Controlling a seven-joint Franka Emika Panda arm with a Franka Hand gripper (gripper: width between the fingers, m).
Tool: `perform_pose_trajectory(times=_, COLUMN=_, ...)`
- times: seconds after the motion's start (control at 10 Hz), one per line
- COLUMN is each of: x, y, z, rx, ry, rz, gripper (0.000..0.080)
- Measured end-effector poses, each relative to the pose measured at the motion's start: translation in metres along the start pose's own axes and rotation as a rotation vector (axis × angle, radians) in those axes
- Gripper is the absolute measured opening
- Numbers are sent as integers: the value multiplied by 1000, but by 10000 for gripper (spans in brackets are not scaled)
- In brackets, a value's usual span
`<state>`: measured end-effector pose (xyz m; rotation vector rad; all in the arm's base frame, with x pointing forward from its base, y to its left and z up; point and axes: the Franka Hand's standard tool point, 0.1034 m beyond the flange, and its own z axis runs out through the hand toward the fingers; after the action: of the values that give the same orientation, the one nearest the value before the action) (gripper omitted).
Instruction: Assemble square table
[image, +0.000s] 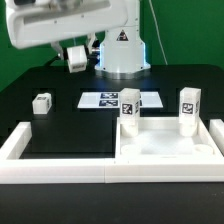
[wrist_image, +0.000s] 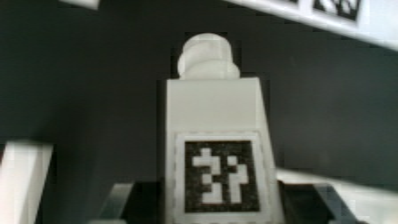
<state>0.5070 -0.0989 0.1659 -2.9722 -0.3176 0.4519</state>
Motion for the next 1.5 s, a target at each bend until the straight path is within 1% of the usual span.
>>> perform_pose_trajectory(times=0.1, x=22, y=-10, z=-19, rx=-25, ry=65, rz=17, gripper=290)
perform_pose_trajectory(times=0.2, x=41, y=-20, z=-29, rx=-43, ry=134, rz=38, gripper=290)
perform_pose_trajectory(times=0.4, x=73, y=-51, z=-33, rx=-50, ry=293, rz=184, gripper=290)
perform_pose_trajectory(times=0.5, x=86, y=-61, z=-32, rx=-38, ry=359, rz=240, gripper=290)
perform_pose_trajectory(times=0.6, x=101, y=-67, z=-33, rx=-2, ry=430, rz=309, gripper=290)
perform_pose_trajectory(times=0.7, x=115, y=-65, z=-33, rx=15, ry=540, rz=340, gripper=290)
perform_pose_trajectory(times=0.8, x=111, y=-63, z=-31, rx=-13, ry=597, rz=327, gripper=290)
perform_pose_trajectory(times=0.9, x=111, y=-62, z=-31, rx=-30, ry=645, rz=329, gripper=290)
perform_pose_trajectory(times=1.2, x=112, y=-54, z=-33, rx=-112, ry=849, rz=324, gripper=290)
perform_pose_trajectory(times=1.3, x=112, y=-57, z=-30, rx=-119, ry=899, rz=338, gripper=290)
perform_pose_trajectory(times=1.4, x=117, y=-86, z=-18, rx=-98, ry=1005, rz=381, gripper=290)
perform_pose_trajectory(times=1.5, x=127, y=-125, z=7, rx=-71, ry=996, rz=403, gripper=290)
